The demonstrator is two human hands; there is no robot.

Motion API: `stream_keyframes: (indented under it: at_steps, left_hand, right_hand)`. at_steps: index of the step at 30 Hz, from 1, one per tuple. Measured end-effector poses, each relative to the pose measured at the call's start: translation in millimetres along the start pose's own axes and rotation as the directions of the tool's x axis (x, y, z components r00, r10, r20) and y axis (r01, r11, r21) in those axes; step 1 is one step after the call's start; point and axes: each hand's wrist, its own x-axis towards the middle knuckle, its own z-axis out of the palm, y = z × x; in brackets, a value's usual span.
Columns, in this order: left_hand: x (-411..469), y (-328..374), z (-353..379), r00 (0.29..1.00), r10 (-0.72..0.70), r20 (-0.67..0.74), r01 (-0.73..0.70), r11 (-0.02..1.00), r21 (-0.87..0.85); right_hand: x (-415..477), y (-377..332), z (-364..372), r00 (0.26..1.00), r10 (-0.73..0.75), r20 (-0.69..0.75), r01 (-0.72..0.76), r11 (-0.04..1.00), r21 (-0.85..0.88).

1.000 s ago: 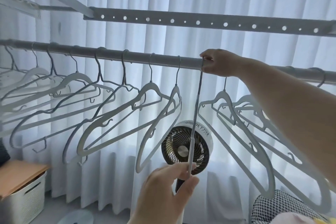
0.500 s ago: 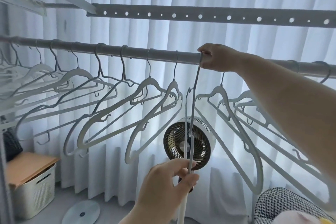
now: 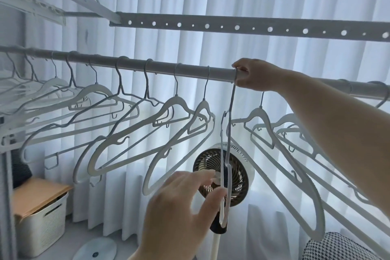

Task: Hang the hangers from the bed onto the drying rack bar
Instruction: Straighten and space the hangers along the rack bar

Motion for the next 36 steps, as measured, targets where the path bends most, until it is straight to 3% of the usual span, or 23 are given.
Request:
stream_keyframes:
  at_steps: [3, 5, 9, 13, 20, 22, 25, 33, 36]
  left_hand:
    - [10.5, -4.0, -12.7, 0.968, 0.16, -0.193, -0.148, 0.986, 0.075]
    - [16.5, -10.2, -20.1, 0.958, 0.153, -0.242, -0.117, 0.981, 0.157]
    - [17.0, -28.1, -24.6, 0.98, -0.07, -0.188, 0.119, 0.956, 0.267]
    - [12.4, -31.8, -27.0, 0.954, -0.289, -0.082, 0.3, 0.913, 0.275]
    - [10.3, -41.8, -28.1, 0.905, -0.422, 0.044, 0.395, 0.877, 0.274]
    - [7.8, -48.8, -26.1, 0.922, -0.386, 0.029, 0.354, 0.87, 0.343]
    - [3.5, -60.8, -24.4, 0.923, -0.384, 0.03, 0.357, 0.881, 0.309]
    - [-0.4, -64.6, -17.8, 0.975, -0.183, -0.124, 0.213, 0.928, 0.306]
    - [-5.9, -61.5, -8.7, 0.978, -0.165, -0.125, 0.189, 0.956, 0.225]
  right_hand:
    - [0.1, 2.6, -0.1, 1.0, -0.007, 0.004, 0.007, 1.0, 0.003]
    - [0.1, 3.8, -0.6, 1.0, -0.01, 0.009, 0.01, 1.0, 0.007]
    - [2.1, 4.7, -2.0, 1.0, -0.027, -0.015, 0.027, 1.0, -0.001]
    - [9.7, -2.6, -2.9, 0.994, -0.081, -0.078, 0.079, 0.997, -0.026]
    - [28.4, -30.9, 9.7, 0.986, -0.164, 0.013, 0.165, 0.984, -0.072]
    - [33.9, -34.4, 12.5, 0.985, -0.168, 0.032, 0.171, 0.981, -0.091]
    - [38.1, -36.2, 13.7, 0.983, -0.182, 0.031, 0.184, 0.98, -0.069]
    - [44.4, -38.2, 16.0, 0.98, -0.197, -0.011, 0.197, 0.98, -0.021]
    - [43.3, -41.1, 15.2, 0.981, -0.193, -0.019, 0.193, 0.981, -0.011]
